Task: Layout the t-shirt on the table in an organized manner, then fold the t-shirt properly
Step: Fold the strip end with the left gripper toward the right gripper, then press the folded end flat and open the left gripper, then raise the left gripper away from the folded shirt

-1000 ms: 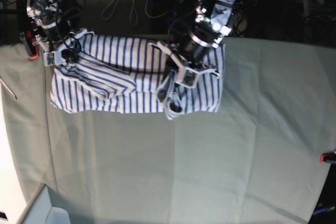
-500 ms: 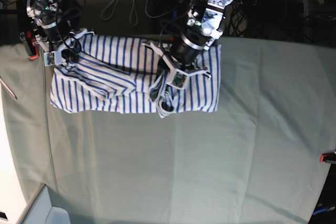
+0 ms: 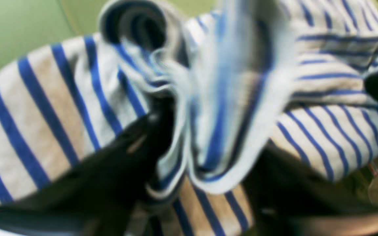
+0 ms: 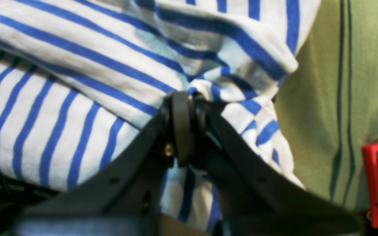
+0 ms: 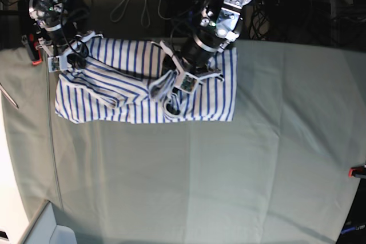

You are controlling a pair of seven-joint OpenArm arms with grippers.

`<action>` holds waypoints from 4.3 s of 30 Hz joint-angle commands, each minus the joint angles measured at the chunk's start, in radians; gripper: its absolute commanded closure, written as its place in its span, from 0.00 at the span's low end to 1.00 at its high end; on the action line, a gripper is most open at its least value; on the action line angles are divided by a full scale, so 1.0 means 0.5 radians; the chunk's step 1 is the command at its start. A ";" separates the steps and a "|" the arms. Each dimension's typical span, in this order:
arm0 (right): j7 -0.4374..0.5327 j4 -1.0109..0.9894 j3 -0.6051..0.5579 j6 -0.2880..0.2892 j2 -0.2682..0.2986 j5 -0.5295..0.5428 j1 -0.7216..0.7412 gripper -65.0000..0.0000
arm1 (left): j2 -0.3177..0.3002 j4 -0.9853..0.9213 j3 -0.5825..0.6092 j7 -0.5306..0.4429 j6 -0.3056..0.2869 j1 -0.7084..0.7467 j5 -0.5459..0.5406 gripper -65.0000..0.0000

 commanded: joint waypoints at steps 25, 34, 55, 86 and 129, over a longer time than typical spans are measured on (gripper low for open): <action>0.006 0.020 -0.001 0.029 0.000 0.011 -0.008 1.00 | 0.037 0.183 0.009 -0.038 0.000 0.031 -0.004 0.57; 0.006 0.020 -0.001 0.029 0.000 0.011 -0.011 1.00 | -0.068 0.201 0.392 -0.038 0.685 -0.009 -0.001 0.57; 0.006 0.020 -0.001 0.029 0.000 0.011 -0.021 1.00 | -0.151 0.311 0.718 -0.038 0.755 0.010 -0.025 0.18; -0.012 0.030 -0.081 0.029 -0.003 0.011 -0.021 1.00 | -0.697 0.545 0.408 -0.047 0.866 -0.202 -1.670 0.14; -0.574 -0.173 0.281 0.029 0.147 0.008 0.489 0.39 | -0.896 0.578 -0.734 -0.044 0.847 0.084 -1.655 0.14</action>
